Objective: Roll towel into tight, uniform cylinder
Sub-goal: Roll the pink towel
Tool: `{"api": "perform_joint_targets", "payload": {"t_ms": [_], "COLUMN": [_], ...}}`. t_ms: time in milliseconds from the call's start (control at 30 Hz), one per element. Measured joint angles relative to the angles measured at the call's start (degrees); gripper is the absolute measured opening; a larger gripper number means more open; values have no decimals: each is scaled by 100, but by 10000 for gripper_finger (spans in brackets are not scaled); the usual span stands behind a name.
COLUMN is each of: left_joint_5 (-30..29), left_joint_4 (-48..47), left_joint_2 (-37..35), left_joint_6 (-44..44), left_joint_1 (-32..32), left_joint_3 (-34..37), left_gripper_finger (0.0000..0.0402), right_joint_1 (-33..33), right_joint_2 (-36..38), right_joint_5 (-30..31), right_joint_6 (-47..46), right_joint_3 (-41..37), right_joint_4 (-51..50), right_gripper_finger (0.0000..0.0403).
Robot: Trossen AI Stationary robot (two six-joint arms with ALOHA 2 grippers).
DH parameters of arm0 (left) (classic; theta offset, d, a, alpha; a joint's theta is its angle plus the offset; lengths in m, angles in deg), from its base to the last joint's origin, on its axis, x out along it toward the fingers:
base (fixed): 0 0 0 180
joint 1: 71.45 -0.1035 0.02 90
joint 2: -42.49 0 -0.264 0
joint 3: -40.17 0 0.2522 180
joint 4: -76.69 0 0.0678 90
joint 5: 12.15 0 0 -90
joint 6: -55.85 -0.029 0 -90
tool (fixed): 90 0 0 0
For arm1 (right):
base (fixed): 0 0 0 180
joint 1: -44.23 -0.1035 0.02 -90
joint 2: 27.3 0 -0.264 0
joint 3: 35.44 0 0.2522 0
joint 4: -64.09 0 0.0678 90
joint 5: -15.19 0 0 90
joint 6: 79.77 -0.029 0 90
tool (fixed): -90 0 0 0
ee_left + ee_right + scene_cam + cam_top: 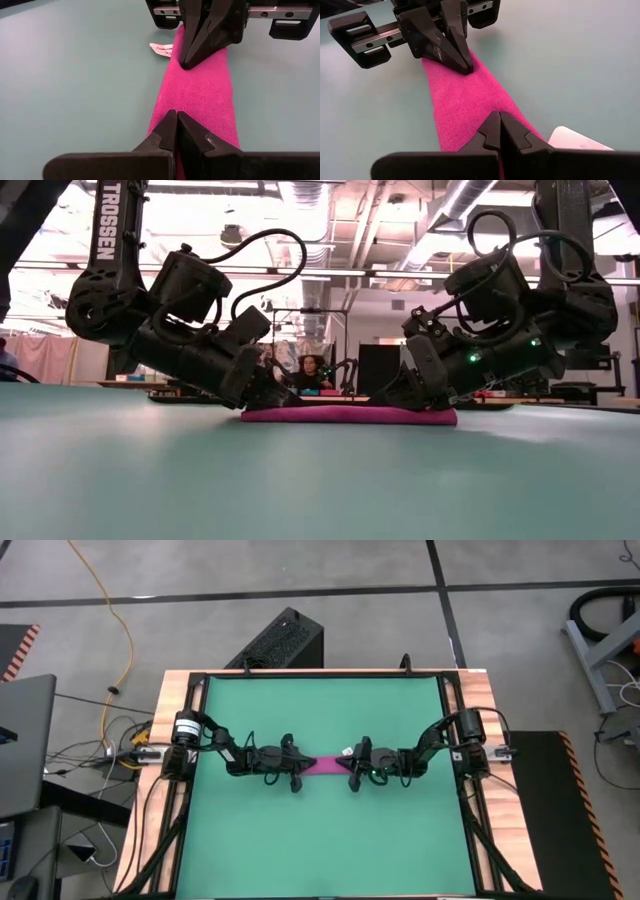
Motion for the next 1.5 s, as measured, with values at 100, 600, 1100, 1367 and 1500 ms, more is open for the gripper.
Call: {"api": "perform_joint_targets", "payload": {"t_ms": [100,600,1100,1367,1500], "left_joint_5": [0,0,3,228,234], "left_joint_4": [-2,-4,-3,553,441], "left_joint_2": [0,-2,-4,-41,-201], "left_joint_6": [87,143,188,230,213], "left_joint_1": [0,0,0,-2,0], "left_joint_3": [-2,-4,-6,1,3], "left_gripper_finger": [0,0,0,0,0], "right_joint_1": [0,4,4,4,4], "right_joint_2": [0,0,-2,-15,89], "right_joint_5": [0,-2,-3,-39,-39], "right_joint_6": [0,2,2,-2,0], "right_joint_3": [0,4,4,0,0], "right_joint_4": [0,0,7,523,553], "right_gripper_finger": [18,18,18,18,18]}}
